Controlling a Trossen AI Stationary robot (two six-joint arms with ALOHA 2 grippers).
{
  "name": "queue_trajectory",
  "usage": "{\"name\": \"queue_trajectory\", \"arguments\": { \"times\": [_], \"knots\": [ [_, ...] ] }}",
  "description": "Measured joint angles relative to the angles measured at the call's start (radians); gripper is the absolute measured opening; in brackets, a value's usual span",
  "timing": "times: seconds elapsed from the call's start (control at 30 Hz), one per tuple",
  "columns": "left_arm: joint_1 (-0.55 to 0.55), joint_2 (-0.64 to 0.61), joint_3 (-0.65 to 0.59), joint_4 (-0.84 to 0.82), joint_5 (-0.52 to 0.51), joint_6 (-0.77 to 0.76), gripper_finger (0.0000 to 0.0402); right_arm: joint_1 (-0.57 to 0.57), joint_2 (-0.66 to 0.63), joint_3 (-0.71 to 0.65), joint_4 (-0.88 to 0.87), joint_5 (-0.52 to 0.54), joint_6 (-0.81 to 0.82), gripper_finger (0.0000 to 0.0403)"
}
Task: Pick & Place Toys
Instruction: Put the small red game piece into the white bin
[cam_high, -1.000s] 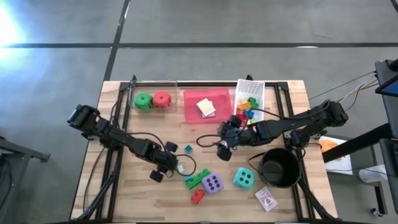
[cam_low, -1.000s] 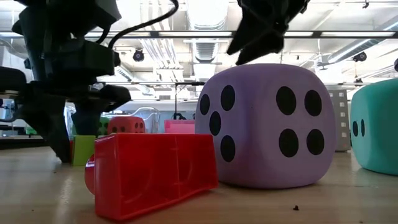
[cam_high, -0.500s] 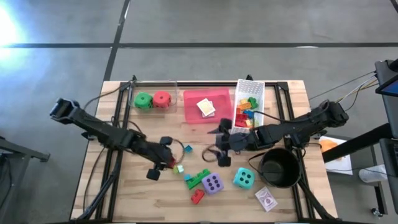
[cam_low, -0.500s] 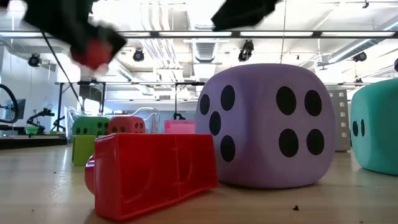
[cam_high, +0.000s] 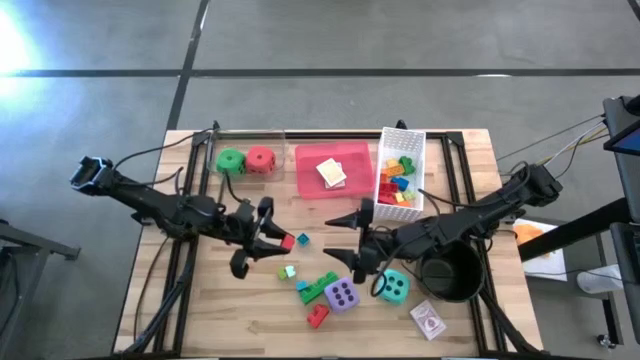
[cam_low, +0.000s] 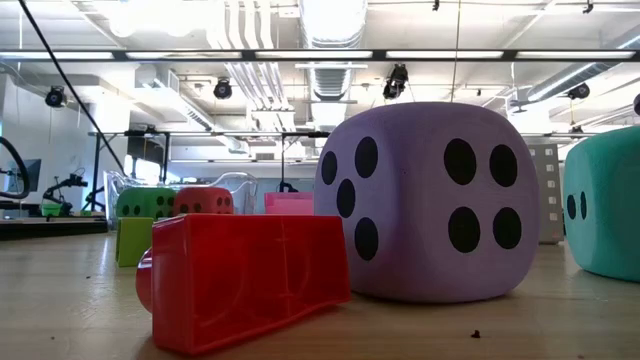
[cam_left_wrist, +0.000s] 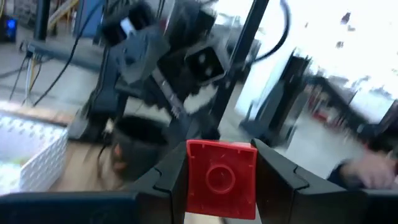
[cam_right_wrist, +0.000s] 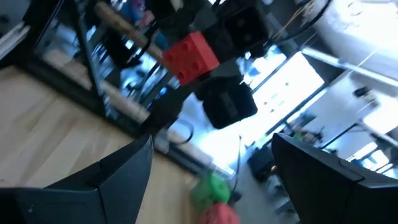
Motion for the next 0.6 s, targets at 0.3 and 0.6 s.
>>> {"name": "queue_trajectory", "arguments": {
  "times": [0.3, 0.6],
  "knots": [
    [0.071, 0.096, 0.090, 0.034, 0.003, -0.038, 0.0132, -0.003, 0.000, 0.015, 0.061, 0.000, -0.097, 0.0322],
    [0.120, 0.213, 0.198, 0.035, 0.056, -0.037, 0.0132, -0.003, 0.000, 0.023, 0.060, -0.005, -0.158, 0.0322]
  ]
}}
